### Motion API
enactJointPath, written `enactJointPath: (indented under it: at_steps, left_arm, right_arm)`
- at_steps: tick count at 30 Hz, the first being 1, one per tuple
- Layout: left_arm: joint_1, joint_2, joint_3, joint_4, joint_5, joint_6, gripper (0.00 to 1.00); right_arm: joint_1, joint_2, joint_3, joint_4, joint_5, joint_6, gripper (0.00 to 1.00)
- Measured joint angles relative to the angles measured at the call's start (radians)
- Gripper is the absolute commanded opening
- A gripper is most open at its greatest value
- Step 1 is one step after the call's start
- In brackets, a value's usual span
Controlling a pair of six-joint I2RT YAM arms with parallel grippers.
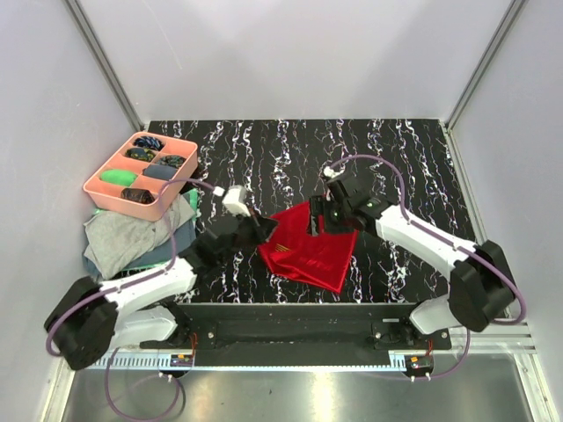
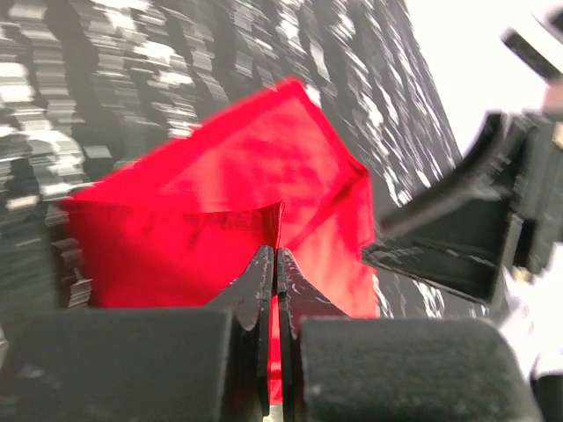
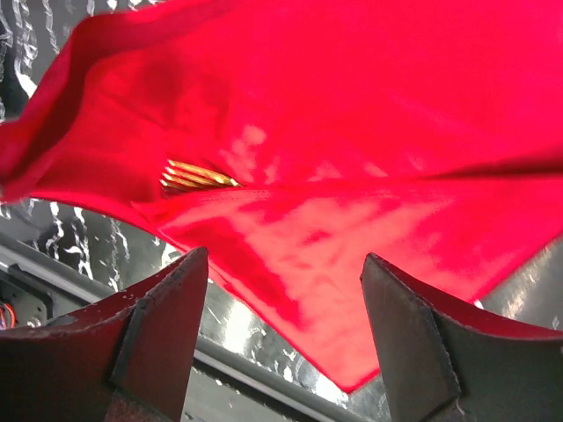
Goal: Fold the napkin, place the utensils inside, and roll it up
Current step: Fold the napkin
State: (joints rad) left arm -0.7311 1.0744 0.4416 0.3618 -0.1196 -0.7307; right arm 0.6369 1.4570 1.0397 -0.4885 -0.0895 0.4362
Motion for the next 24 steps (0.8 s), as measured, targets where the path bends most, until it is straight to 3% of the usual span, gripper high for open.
enactJointPath:
  at_steps: [7, 24]
  left_arm:
    - [-0.149, 0.192, 0.122, 0.123, 0.067, 0.078, 0.00]
    - [-0.402, 0.495, 0.263, 0.172, 0.173, 0.202, 0.00]
  right_arm:
    - [-0.005, -0.090, -0.098, -0.014, 0.029, 0.036, 0.79]
    - [-0.007, -0.329, -0.177, -0.086, 0.277, 0.153, 0.79]
